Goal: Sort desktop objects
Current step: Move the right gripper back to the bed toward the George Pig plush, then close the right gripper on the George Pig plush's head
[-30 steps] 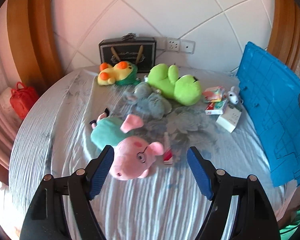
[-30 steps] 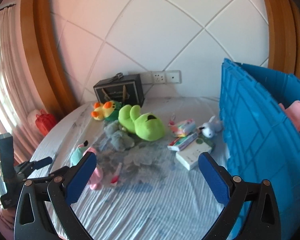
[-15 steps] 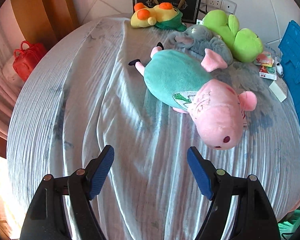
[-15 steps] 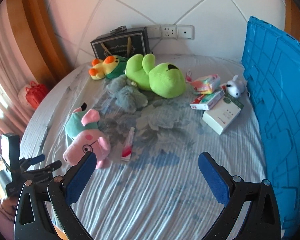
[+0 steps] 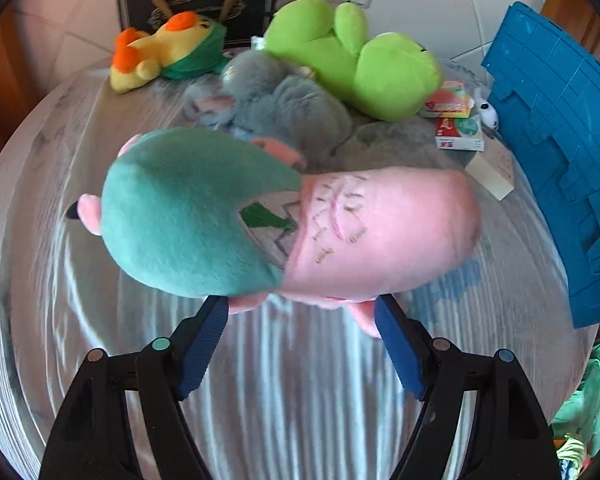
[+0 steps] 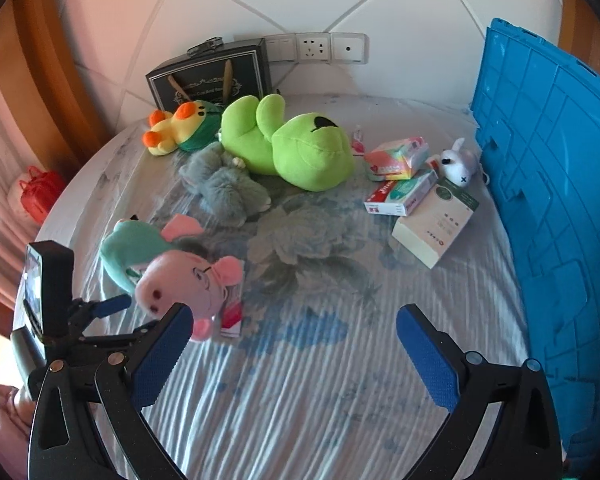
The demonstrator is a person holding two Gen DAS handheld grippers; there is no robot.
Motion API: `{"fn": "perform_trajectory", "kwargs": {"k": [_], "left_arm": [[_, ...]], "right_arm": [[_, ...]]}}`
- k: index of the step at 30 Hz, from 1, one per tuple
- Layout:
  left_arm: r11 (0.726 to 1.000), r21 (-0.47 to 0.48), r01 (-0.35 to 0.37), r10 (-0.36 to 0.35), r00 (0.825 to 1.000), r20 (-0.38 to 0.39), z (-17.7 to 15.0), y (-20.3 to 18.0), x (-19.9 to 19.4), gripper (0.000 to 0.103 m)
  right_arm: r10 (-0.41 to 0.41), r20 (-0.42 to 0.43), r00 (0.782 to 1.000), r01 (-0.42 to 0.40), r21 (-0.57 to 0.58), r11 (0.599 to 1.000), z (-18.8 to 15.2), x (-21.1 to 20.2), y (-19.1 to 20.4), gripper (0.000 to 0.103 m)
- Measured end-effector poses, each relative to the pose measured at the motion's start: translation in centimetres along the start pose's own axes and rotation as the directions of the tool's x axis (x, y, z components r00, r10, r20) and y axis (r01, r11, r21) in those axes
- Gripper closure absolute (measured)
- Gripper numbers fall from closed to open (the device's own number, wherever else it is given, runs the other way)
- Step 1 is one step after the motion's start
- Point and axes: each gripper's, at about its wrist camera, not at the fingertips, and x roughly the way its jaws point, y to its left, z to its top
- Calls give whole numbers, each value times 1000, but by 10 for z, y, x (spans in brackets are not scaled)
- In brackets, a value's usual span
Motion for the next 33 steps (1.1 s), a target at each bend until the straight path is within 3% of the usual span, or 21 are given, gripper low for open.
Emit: {"fn": "perform_trajectory", "kwargs": {"k": [3,6,9,15,19,28,29,30,33], "left_arm": [[998,52,45,-46,999,8,20,-15,3,28],[994,100,33,-38,998,46,25,-15,-9,28],[997,75,14,-19,997,73,24,13,-24,28],[996,-36,-87,90,992,84,31,83,-29,28],[992,-53,-112,115,991,67,39,102,-18,28],[991,79,-104,103,995,21,56,93,14,28],[990,96,-103,102,995,20,57,89,15,28],[989,114,-100,98,995,21,58,86,16,28],[984,164,-74,70,997,28,62,72,18,28]], "right_arm": [[-30,0,1000,30,24,999,8,6,-5,0],[-40,-2,999,40,38,998,14,13,-6,0],[-23,-4,1000,23,33,999,22,23,-1,0],[84,-49,995,-82,51,995,38,60,15,0],[132,-120,984,-125,69,990,46,91,25,0],[199,-270,942,-198,31,980,38,157,58,0],[177,-278,944,-183,5,983,37,164,61,14],[158,-277,948,-169,-17,985,38,168,61,38],[136,-234,963,-140,-2,990,50,162,38,42]]}}
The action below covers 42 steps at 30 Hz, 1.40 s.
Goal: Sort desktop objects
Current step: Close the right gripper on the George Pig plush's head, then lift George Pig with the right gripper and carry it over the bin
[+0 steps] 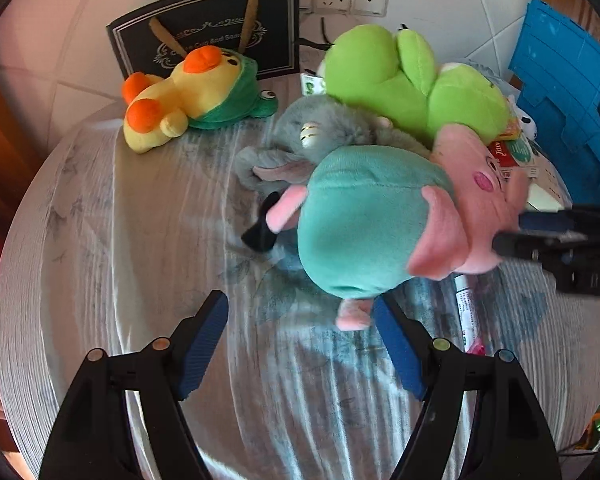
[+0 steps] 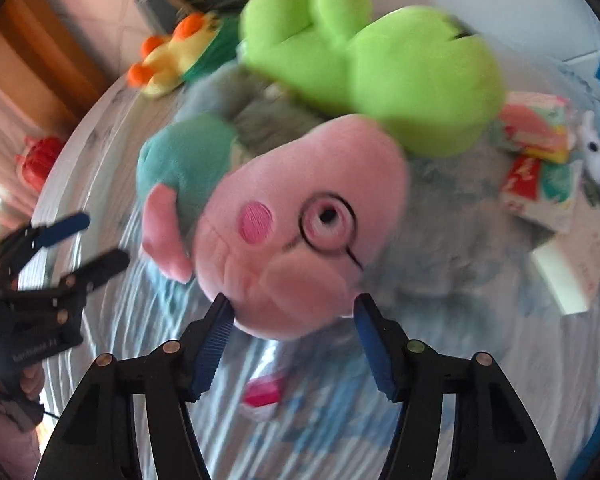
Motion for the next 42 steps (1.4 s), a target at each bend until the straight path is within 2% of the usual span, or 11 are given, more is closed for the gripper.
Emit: {"fn": "perform_trajectory", "kwargs": {"k": [2,5,9,13,16,23,26,29,35,37,42], "left_arm": [[999,31,26,-27,1000,15,5,-10,1,28],[996,63,63,-64,998,12,13,-25,8,28],[994,83,76,-75,997,-26,18,-42,23,28],[994,91,65,-59,996,-66,25,-52,44,26],[994,92,61,-55,996,-69,31,-53,53,18],[987,118,110,-100,991,-88,38,-54,70,14],[990,120,70,-59,994,-88,41,-55,80,13],[994,87,66,-58,994,-89,44,-53,86,13],[993,85,84,-81,996,-38,37,-51,65,24],[993,81,91,-89,996,-21,34,-51,54,24],[993,77,87,-91,994,54,29,-57,17,24]], "right_arm": [[-67,41,997,66,28,997,9,-14,-24,41],[-88,28,996,87,43,995,20,-19,-51,36],[12,54,998,-16,81,997,23,-27,-63,0],[84,65,994,-91,112,990,18,-27,-64,0],[104,39,994,-108,120,987,25,-15,-61,0],[120,-14,993,-118,109,987,40,13,-47,0],[138,-25,990,-135,112,985,47,25,-44,0],[204,-24,979,-199,133,971,53,34,-45,0],[192,-21,981,-190,98,977,58,29,-38,0],[186,-4,983,-185,76,980,55,19,-33,13],[191,34,981,-193,40,980,49,-15,-28,14]]}}
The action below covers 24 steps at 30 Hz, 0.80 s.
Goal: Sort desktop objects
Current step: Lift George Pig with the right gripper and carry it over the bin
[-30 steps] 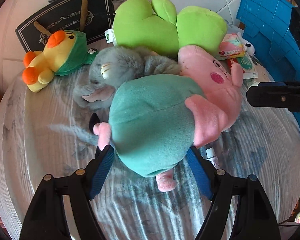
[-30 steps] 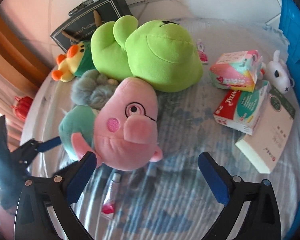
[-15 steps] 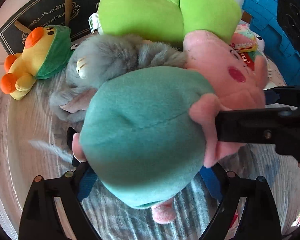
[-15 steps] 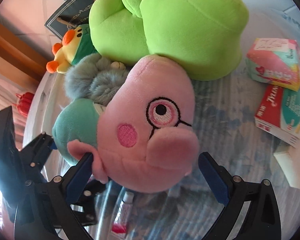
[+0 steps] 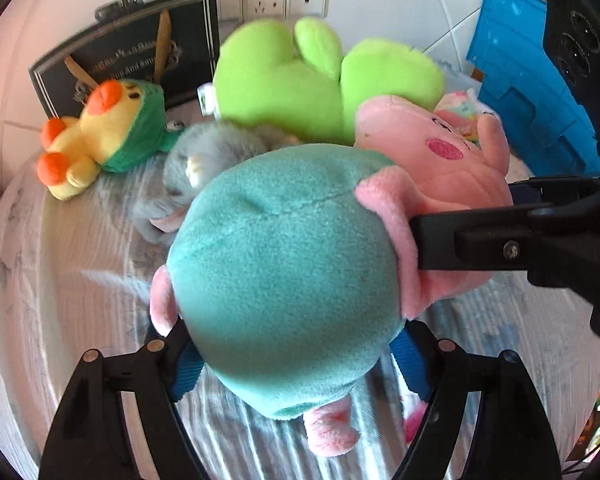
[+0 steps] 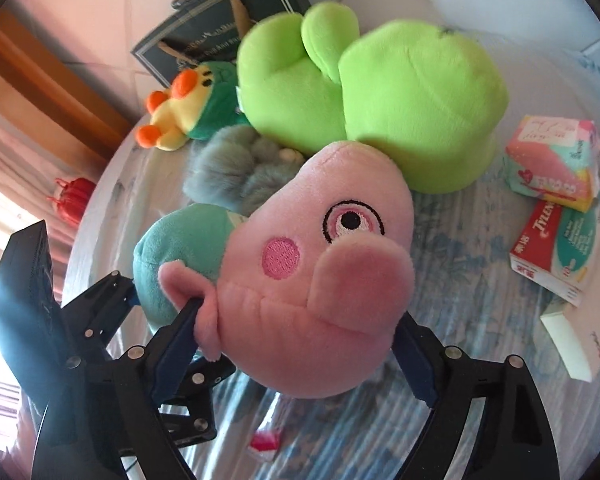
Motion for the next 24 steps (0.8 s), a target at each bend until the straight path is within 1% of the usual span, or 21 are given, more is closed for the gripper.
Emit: {"fn": "perform_trajectory", "kwargs": {"k": [5,8,11,15,17,24], "left_arm": [[1000,11,-5,4,996,85,-1,-11,-50,24],[1000,22,-20,17,990,137,3,-33,-72,24],[999,29,-23,17,983,183,-3,-48,-100,24],[999,42,-27,16,975,223,-2,-69,-131,24],[998,57,-29,15,969,247,-1,-83,-146,24],[994,106,-17,-18,948,318,13,-145,-183,24]], "right_arm": [[13,69,998,-10,-34,999,-12,-48,13,14],[13,114,993,-7,-56,998,-22,-78,24,14],[8,155,988,5,-83,997,-32,-104,40,14],[-2,210,978,26,-115,993,-53,-150,44,14],[-10,234,972,38,-116,992,-60,-163,50,14],[-45,321,946,84,-111,990,-87,-232,27,14]]}}
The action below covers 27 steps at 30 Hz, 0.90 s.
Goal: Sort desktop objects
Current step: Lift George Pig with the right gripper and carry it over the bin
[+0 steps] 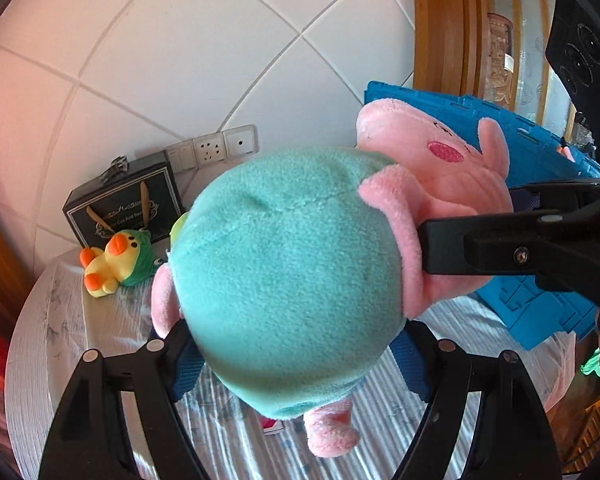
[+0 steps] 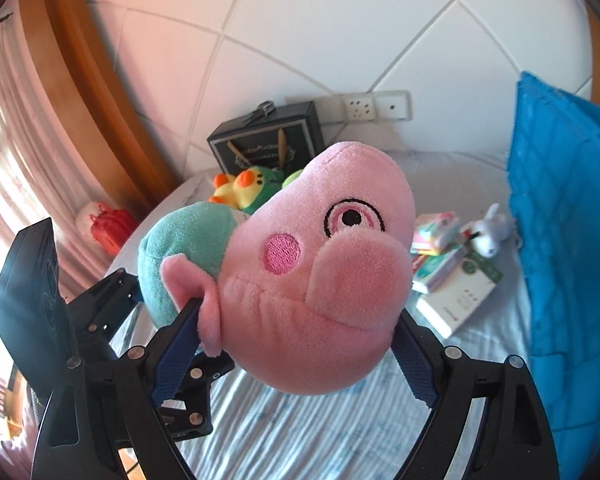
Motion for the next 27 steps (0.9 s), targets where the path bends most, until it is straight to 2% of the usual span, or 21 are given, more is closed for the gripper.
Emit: {"fn": "perform_trajectory", "kwargs": {"k": [7,15,21,27], "left_arm": [[996,64,57,-63,993,104,46,-83,-23,24],[978,172,119,-150,972,179,102,-184,-33,24],[951,249,182,-223,963,150,133,-261,-25,24],[922,285,262,-289,956,57,152,-327,-7,23]], "right_arm": [[-79,112,991,78,6,997,-3,-86,-39,14],[-174,240,955,165,57,985,-7,-183,-101,14],[-249,296,922,216,140,966,-21,-239,-154,13],[-318,296,901,252,239,938,-40,-274,-207,12]]}}
